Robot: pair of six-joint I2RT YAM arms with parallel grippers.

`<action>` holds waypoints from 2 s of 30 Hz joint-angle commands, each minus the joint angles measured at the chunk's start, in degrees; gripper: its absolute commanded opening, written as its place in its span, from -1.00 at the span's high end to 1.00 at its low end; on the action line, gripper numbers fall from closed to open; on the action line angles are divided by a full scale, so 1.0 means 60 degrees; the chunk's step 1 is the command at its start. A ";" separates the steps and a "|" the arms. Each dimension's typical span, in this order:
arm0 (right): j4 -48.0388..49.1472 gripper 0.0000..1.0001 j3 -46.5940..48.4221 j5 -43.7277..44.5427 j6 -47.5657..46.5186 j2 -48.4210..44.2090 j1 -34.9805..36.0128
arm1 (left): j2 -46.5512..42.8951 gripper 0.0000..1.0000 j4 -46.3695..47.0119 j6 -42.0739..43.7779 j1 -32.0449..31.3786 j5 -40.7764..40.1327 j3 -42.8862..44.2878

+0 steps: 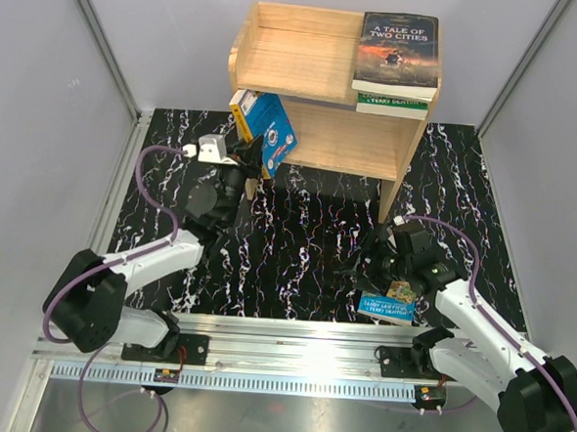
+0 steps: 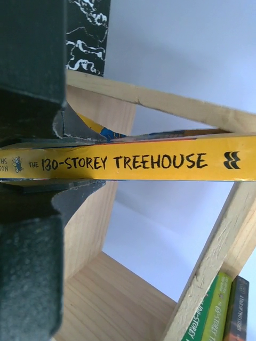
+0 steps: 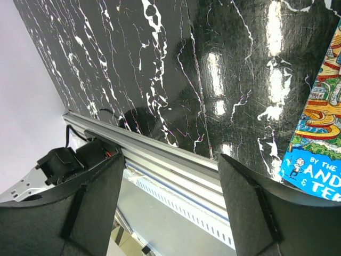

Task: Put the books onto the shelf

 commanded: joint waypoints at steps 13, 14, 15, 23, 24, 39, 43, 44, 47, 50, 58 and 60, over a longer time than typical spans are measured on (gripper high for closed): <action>0.0451 -0.56 -0.0512 -0.0242 -0.0426 0.0286 0.0031 | 0.2523 1.00 0.3013 0.4260 -0.0706 -0.2125 0.2567; 0.0480 -0.56 -0.0585 -0.0242 -0.0440 0.0301 0.0031 | 0.2656 1.00 0.3220 0.4378 -0.0721 -0.2286 0.2669; 0.0553 -0.56 -0.0629 -0.0257 -0.0440 0.0316 0.0031 | 0.2947 1.00 0.3353 0.4567 -0.0750 -0.2418 0.2713; 0.0787 -0.55 -0.0835 -0.0228 -0.0411 0.0448 0.0031 | 0.4135 0.97 0.4685 0.6046 -0.0780 -0.2697 0.3299; 0.0817 -0.56 -0.0864 -0.0228 -0.0396 0.0448 0.0031 | 0.4281 0.99 0.4890 0.6136 -0.0780 -0.2712 0.3372; 0.1110 -0.56 -0.0762 -0.0271 -0.0572 0.0858 0.0031 | 0.3639 0.80 0.3838 0.3617 0.0114 -0.1555 0.2524; 0.1330 -0.56 -0.0718 -0.0345 -0.0557 0.1106 0.0031 | 0.3478 0.51 0.3764 0.3559 0.0172 -0.1642 0.2260; 0.1344 -0.56 -0.0718 -0.0359 -0.0586 0.1151 0.0031 | 0.3463 0.39 0.3764 0.3529 0.0187 -0.1686 0.2231; 0.1359 -0.56 -0.0630 -0.0374 -0.0660 0.1224 0.0031 | 0.3346 -0.11 0.3618 0.3398 0.0216 -0.1789 0.2070; 0.1374 -0.56 -0.0601 -0.0374 -0.0645 0.1239 0.0031 | 0.3141 -0.50 0.3355 0.3252 0.0216 -0.1964 0.1938; 0.1549 -0.56 -0.0542 -0.0418 -0.0587 0.1239 0.0031 | 0.2350 -0.77 0.2490 0.2943 0.0246 -0.2287 0.1469; 0.1623 -0.56 -0.0542 -0.0418 -0.0543 0.1210 0.0031 | 0.2043 -0.78 0.2199 0.2885 0.0231 -0.2302 0.1351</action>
